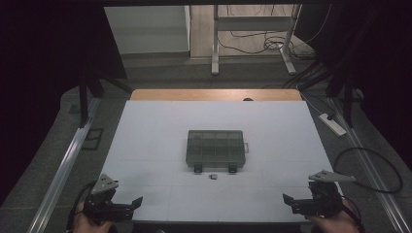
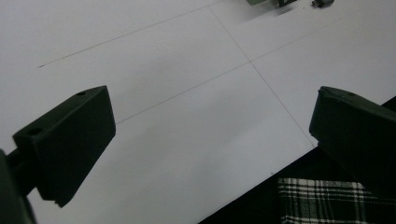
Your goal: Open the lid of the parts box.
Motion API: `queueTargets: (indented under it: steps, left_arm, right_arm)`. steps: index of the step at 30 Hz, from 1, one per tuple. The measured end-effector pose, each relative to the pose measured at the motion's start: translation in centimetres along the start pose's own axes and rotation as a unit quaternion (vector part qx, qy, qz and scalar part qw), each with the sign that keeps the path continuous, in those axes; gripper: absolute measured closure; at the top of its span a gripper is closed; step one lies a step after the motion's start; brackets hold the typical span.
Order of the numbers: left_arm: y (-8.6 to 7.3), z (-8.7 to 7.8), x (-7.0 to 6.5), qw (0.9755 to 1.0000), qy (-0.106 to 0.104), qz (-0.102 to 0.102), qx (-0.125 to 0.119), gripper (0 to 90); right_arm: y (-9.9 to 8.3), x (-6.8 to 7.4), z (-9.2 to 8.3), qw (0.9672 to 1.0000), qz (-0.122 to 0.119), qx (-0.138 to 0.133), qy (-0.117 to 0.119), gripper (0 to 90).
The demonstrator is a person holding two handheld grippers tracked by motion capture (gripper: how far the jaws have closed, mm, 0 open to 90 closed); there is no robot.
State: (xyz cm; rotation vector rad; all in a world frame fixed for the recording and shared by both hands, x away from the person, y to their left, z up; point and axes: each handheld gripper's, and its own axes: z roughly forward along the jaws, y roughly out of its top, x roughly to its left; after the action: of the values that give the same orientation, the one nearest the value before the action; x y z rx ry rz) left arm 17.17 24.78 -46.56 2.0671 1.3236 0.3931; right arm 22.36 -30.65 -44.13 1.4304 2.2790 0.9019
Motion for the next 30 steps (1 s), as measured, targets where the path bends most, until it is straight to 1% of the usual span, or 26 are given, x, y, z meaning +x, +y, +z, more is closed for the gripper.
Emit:
queueTargets:
  steps: [9, 13, 19, 23, 25, 30]
  left_arm:
    - [0.08, 0.12, -0.03, 1.0000, 0.004, -0.002, 0.005, 0.6]
    - [0.09, 0.14, 0.00, 1.0000, 0.003, -0.001, 0.006, 0.7]
    - [0.14, 0.18, 0.11, 1.0000, -0.001, -0.005, 0.006, 0.7]
    - [0.15, 0.18, 0.21, 0.9999, -0.005, -0.008, 0.008, 0.7]
    - [0.13, 0.16, 0.30, 0.9999, -0.007, -0.011, 0.008, 0.6]
    - [0.18, 0.14, 0.29, 0.9999, -0.007, -0.012, 0.007, 0.5]
  right_arm:
    - [-0.05, -0.02, -0.04, 1.0000, -0.003, 0.000, 0.004, 0.0]
    - [-0.08, 0.09, -0.04, 1.0000, -0.006, 0.001, 0.003, 0.0]
    - [-0.11, 0.11, -0.07, 1.0000, -0.008, 0.002, 0.003, 0.0]
    - [-0.04, 0.22, 0.05, 0.9998, -0.015, 0.008, 0.007, 0.0]
    - [-0.01, 0.24, 0.06, 0.9998, -0.016, 0.009, 0.008, 0.0]
    - [0.00, 0.20, 0.02, 0.9997, -0.017, 0.008, 0.014, 0.0]
